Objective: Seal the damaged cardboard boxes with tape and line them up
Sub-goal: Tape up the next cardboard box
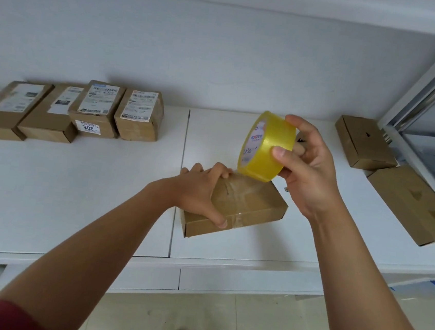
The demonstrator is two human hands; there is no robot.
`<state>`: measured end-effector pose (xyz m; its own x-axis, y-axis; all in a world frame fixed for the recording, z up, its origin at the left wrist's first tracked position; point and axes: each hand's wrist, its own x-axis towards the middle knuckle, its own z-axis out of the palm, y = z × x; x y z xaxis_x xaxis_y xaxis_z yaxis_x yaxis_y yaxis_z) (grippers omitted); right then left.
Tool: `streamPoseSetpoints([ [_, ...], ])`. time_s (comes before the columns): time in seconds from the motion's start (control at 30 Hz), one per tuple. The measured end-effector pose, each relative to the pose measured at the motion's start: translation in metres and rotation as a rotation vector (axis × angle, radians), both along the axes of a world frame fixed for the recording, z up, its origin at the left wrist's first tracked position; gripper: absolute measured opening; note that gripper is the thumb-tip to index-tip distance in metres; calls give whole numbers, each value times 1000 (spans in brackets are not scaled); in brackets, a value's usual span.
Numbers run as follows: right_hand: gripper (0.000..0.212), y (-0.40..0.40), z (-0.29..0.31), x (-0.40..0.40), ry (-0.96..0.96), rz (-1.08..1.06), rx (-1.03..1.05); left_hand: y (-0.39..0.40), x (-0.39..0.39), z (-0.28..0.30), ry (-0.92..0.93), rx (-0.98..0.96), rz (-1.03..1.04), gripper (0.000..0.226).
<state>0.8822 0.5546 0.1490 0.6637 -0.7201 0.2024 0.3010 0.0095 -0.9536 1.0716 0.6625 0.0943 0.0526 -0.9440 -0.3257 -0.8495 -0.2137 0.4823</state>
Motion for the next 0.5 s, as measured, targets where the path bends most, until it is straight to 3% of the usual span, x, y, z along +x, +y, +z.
streamPoseSetpoints([
  [0.3,53,10,-12,-15,-7,65,71,-9,27,-22,-12,-120,176,100],
  [0.5,32,22,-23,-20,27,-23,63,-12,33,-35,-165,-204,192,104],
])
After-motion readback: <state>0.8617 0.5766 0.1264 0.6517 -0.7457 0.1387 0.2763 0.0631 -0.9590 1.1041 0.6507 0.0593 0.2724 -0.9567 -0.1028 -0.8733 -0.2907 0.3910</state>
